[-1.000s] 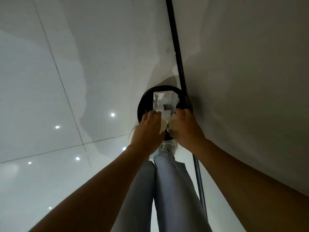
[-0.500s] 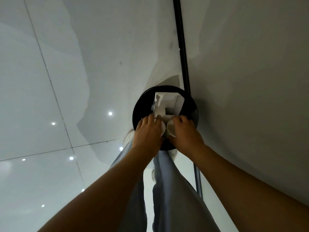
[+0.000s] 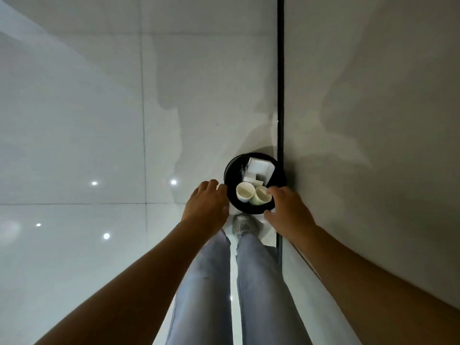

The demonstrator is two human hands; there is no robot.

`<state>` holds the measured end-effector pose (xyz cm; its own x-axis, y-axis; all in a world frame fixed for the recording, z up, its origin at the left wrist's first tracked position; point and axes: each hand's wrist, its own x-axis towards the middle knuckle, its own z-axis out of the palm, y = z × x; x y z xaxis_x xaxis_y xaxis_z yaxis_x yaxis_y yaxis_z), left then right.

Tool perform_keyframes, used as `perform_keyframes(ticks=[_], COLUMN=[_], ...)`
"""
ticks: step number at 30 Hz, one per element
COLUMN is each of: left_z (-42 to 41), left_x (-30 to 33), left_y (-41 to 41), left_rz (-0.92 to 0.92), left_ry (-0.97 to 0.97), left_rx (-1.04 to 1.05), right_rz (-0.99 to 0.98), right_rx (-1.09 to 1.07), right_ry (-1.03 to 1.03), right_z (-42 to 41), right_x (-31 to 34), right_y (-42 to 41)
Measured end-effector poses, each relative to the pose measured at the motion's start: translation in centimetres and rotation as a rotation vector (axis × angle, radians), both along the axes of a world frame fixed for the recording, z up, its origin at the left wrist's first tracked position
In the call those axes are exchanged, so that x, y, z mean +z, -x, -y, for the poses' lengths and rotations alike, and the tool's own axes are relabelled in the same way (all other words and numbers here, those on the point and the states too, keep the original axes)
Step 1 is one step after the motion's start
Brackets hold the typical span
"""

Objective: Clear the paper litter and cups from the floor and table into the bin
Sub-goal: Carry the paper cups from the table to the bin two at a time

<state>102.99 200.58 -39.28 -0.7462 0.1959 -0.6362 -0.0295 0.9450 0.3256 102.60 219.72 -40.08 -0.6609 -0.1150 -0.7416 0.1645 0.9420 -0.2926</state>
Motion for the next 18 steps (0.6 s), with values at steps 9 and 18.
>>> perform_keyframes(ticks=[9,18], left_z=[6.7,16.9], left_x=[17.4,26.4], left_y=[-7.7,-25.2], left_rz=[-0.105,-0.130], left_ry=[0.128,0.270], left_rx=[0.330,0.744], right_rz=[-0.167,-0.238], right_rx=[0.522,1.062], right_ry=[0.091,0.100], right_z=[10.3,26.7], right_x=[17.3,26.6], right_y=[-1.7,-12.3])
